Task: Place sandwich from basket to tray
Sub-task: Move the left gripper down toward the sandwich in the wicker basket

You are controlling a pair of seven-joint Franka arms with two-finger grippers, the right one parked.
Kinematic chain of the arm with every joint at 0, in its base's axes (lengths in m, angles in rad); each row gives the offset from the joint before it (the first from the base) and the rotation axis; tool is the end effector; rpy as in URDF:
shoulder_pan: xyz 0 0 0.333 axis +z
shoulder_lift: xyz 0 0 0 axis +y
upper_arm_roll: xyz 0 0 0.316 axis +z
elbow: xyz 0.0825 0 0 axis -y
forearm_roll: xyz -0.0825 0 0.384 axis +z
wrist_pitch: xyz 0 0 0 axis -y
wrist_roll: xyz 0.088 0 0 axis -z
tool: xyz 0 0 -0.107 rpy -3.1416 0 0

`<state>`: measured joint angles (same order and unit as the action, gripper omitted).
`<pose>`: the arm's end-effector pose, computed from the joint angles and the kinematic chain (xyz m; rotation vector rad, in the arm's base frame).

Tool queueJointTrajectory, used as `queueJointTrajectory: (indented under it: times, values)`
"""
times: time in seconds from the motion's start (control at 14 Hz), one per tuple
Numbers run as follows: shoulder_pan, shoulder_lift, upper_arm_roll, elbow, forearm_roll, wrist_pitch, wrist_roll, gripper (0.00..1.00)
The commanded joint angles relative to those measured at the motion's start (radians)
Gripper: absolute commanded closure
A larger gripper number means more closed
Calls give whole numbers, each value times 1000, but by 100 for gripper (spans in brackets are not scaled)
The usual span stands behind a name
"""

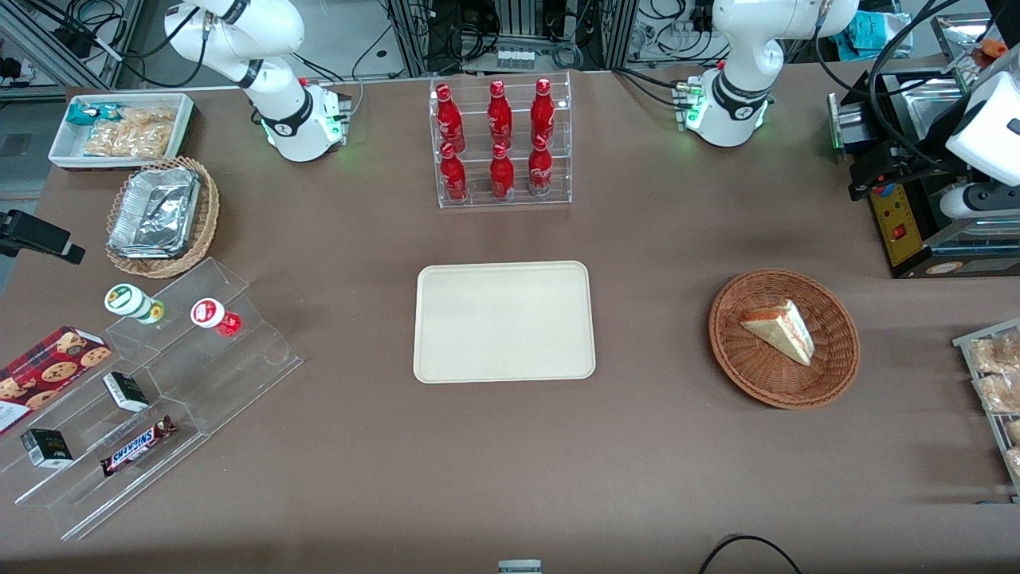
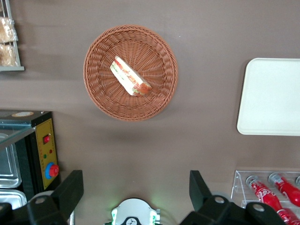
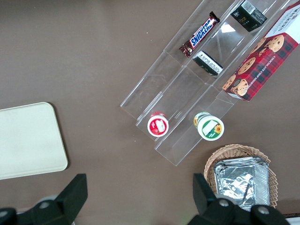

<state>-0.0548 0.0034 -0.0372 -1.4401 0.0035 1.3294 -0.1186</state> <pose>0.5270 -0.0481 0.6630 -3.1210 -0.0425 0.1767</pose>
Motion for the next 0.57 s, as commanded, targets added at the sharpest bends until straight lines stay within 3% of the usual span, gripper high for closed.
queueJointTrajectory:
  times: [0.0, 0.21, 0.5]
  values:
    - [7, 3, -1, 1, 15, -7, 25, 0]
    - [9, 21, 5, -16, 13, -13, 20, 0]
    - [10, 43, 8, -210, 38, 111, 8, 0]
